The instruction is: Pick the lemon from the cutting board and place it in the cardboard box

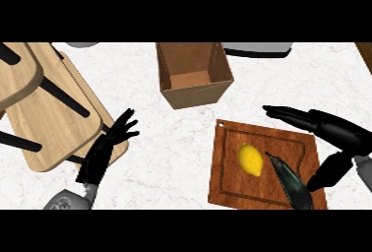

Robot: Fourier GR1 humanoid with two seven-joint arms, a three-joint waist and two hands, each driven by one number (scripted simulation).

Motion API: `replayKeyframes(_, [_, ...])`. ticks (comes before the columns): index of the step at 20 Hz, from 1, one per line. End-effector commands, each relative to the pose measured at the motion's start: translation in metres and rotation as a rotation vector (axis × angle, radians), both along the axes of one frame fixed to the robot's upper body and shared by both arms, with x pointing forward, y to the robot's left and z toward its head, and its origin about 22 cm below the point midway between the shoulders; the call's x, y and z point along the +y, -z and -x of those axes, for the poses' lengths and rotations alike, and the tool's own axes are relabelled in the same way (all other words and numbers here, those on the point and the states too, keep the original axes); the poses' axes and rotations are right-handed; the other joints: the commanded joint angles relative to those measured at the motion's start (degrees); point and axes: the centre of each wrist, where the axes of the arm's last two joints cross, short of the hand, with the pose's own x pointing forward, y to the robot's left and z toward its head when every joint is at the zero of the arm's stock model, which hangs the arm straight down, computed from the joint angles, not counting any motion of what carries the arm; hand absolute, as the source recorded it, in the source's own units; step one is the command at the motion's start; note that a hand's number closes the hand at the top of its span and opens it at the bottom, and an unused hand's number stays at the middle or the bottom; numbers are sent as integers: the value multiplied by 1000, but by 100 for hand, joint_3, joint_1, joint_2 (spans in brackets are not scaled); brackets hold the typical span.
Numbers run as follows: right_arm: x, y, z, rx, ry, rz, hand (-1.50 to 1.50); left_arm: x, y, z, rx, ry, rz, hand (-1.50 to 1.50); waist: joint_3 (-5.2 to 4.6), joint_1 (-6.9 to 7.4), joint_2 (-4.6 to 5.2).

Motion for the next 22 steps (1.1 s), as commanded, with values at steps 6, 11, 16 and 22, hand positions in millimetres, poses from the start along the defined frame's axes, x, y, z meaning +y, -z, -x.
replayKeyframes(6, [25, -7, -15, -41, -142, 439, -150, 78, -29, -29, -40, -291, -229, 0, 35, 125, -6])
replayKeyframes(11, [48, 8, -20, 3, -189, 519, -150, 84, -29, -26, -31, -313, -232, 0, 30, 79, -12])
replayKeyframes(16, [65, 10, -28, -23, -181, 594, -150, 89, -27, -21, -20, -323, -232, 0, 27, -53, -40])
replayKeyframes(22, [83, 25, -30, -24, -220, 600, -150, 99, -37, -24, -20, -347, -223, 0, 31, -101, -26])
